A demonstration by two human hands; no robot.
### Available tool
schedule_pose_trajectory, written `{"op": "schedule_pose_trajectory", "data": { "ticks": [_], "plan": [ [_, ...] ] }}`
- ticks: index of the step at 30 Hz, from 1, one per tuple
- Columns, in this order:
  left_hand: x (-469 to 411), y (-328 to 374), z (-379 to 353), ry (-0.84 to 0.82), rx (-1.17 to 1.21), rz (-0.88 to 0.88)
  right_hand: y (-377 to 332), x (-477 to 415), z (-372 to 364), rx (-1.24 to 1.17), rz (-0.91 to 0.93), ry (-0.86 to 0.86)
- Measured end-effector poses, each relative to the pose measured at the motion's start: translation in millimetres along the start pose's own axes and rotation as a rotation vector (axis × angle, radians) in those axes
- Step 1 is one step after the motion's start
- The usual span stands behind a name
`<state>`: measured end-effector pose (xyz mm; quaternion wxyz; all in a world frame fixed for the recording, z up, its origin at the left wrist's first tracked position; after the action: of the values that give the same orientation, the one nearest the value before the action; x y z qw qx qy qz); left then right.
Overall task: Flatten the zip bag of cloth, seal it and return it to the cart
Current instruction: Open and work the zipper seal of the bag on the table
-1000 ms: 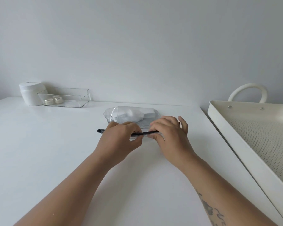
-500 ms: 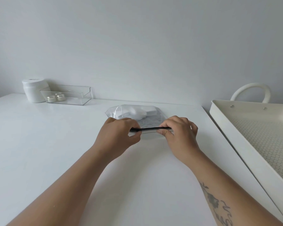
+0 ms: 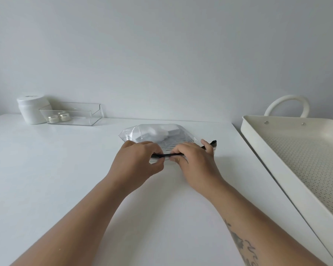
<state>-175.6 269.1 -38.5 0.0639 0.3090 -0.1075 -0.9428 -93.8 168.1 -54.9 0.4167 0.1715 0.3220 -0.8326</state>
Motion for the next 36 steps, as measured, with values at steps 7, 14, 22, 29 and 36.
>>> {"op": "schedule_pose_trajectory", "data": {
  "ticks": [7, 14, 22, 29, 36],
  "plan": [
    [-1.7, -3.0, 6.4, 0.023, -0.009, -0.005, 14.3, -0.1, 4.9, -0.033, -0.062, 0.015],
    [-2.0, -10.7, 7.8, 0.013, 0.012, 0.04, 29.1, -3.1, 5.6, -0.062, -0.117, 0.031],
    [-0.9, -8.9, 1.8, -0.02, 0.086, 0.039, 15.8, -1.1, 3.0, -0.123, -0.012, 0.002],
    [-0.6, -8.4, 1.4, 0.005, 0.111, 0.044, 10.5, -3.1, 1.1, -0.181, -0.012, 0.045],
    [-0.8, -11.5, 7.6, 0.04, 0.113, 0.066, 21.2, -3.2, 2.9, -0.159, -0.075, 0.049]
  ]
}}
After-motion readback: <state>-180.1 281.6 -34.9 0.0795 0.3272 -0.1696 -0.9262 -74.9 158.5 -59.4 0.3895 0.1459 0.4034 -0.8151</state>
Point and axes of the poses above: each hand's wrist, its own x-axis away from the middle knuckle, its own z-axis out of the back of the hand, y = z × x, the point moved 10 cm from there along -x, towards the middle knuckle, and after that the axes turned 3 degrees about -z, right-handed, at the moved point
